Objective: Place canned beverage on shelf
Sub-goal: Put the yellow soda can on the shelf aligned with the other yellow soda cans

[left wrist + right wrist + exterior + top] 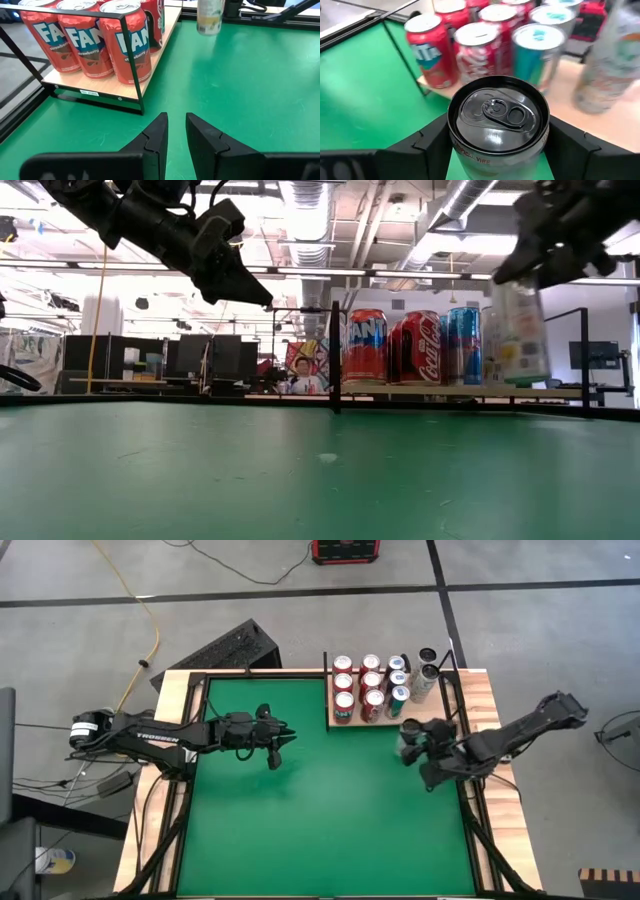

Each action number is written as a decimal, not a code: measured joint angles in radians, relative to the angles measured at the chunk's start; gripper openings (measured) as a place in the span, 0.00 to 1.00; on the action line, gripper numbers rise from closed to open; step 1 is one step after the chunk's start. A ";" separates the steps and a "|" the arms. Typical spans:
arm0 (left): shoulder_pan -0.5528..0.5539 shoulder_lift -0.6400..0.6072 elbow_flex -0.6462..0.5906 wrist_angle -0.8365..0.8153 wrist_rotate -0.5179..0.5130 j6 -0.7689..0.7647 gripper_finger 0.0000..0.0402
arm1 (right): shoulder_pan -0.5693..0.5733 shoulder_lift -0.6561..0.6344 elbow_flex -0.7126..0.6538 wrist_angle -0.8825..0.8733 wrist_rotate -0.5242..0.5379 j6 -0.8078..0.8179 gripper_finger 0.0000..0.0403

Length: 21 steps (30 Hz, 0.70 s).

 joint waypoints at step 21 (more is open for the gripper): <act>0.013 0.000 0.000 0.013 -0.002 -0.007 0.14 | -0.210 -0.161 -0.088 -0.229 0.127 0.078 0.69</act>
